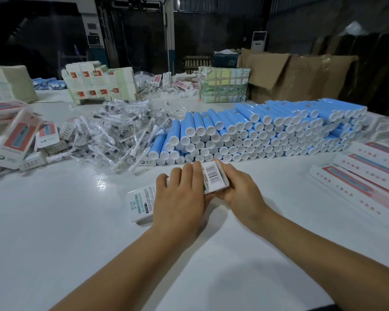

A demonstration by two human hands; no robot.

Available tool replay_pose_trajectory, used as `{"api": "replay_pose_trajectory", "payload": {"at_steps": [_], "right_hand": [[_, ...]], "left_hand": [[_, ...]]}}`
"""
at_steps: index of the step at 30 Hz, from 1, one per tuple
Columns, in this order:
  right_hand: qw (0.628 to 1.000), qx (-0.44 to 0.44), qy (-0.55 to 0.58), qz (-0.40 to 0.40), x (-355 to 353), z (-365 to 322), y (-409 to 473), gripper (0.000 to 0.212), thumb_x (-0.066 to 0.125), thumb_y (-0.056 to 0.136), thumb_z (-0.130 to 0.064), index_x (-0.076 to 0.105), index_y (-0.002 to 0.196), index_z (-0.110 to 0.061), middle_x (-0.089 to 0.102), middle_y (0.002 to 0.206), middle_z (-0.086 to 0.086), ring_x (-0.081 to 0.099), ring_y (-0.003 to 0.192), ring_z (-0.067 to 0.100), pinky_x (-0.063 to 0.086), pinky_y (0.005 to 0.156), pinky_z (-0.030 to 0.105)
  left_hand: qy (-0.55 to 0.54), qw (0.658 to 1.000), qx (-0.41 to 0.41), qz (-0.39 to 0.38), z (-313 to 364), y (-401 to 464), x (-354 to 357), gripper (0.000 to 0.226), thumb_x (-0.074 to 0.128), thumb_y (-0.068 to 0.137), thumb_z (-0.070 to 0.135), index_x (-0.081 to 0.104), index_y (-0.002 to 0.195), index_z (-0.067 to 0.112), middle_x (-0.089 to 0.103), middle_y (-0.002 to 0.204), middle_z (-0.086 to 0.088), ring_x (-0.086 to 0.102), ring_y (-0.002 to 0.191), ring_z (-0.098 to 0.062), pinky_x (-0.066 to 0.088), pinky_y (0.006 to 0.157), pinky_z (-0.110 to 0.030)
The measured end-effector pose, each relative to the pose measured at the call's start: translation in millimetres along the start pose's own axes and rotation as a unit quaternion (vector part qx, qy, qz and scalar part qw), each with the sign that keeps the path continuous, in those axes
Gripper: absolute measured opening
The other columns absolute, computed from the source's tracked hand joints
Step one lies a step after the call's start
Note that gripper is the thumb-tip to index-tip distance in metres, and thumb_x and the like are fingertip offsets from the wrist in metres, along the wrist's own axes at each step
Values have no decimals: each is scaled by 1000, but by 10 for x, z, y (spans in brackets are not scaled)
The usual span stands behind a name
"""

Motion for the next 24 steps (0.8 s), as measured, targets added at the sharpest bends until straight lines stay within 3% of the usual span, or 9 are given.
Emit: {"api": "replay_pose_trajectory", "payload": {"at_steps": [2, 4, 8, 14, 17, 20, 24], "right_hand": [[1000, -9, 5, -13, -23, -5, 7, 32, 38, 100, -16, 69, 107, -12, 72, 100, 8, 68, 93, 17, 57, 80, 31], [1000, -20, -6, 0, -39, 8, 16, 30, 37, 100, -8, 60, 121, -10, 72, 102, 6, 68, 95, 17, 57, 84, 33], [999, -41, -3, 10, -53, 1, 29, 31, 38, 99, -3, 60, 111, -21, 74, 90, -1, 70, 87, 13, 58, 75, 28], [995, -63, -68, 46, -46, 43, 0, 38, 37, 99, -2, 55, 123, -26, 74, 90, -5, 70, 87, 11, 57, 73, 27], [992, -79, -75, 61, -48, 89, -18, 36, 39, 98, -8, 60, 113, -32, 73, 90, -7, 69, 86, 8, 54, 67, 21], [994, -77, -59, 49, -48, 136, -16, 33, 43, 82, -25, 59, 108, -37, 74, 92, -9, 68, 90, 7, 52, 68, 19], [993, -69, -86, 44, -37, 166, 14, 50, 48, 88, -20, 47, 137, -29, 69, 111, -7, 67, 99, 9, 54, 79, 25]], "left_hand": [[-10, 1000, 2, 18, -24, -2, 3, 61, 59, 85, 43, 54, 126, -3, 62, 113, -15, 59, 89, -34, 47, 75, -44], [-15, 999, 3, 42, -43, 4, -17, 62, 46, 89, 47, 58, 123, -3, 64, 110, -15, 61, 88, -33, 49, 74, -44], [-33, 998, 12, 60, -51, 9, -43, 67, 35, 90, 52, 58, 123, -2, 64, 109, -14, 62, 88, -33, 50, 73, -42], [-5, 998, 38, 48, -46, -17, -5, 67, 34, 91, 50, 56, 125, -2, 63, 113, -16, 61, 90, -33, 49, 74, -43], [7, 998, 48, 51, -26, -28, 6, 65, 32, 92, 48, 56, 125, -3, 63, 111, -15, 60, 88, -32, 48, 73, -43], [10, 998, 47, 49, -18, -31, 11, 63, 32, 93, 46, 55, 125, -3, 62, 111, -16, 59, 88, -32, 48, 72, -43], [4, 999, 25, 32, -43, -3, 11, 63, 37, 92, 48, 53, 129, -1, 61, 114, -13, 59, 92, -31, 47, 75, -41]]}}
Point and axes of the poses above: each hand's wrist, its own y-axis towards the middle knuckle, its own x-axis out of the palm, z = x × y, the point moved 2 cm from there along y, towards the middle knuckle
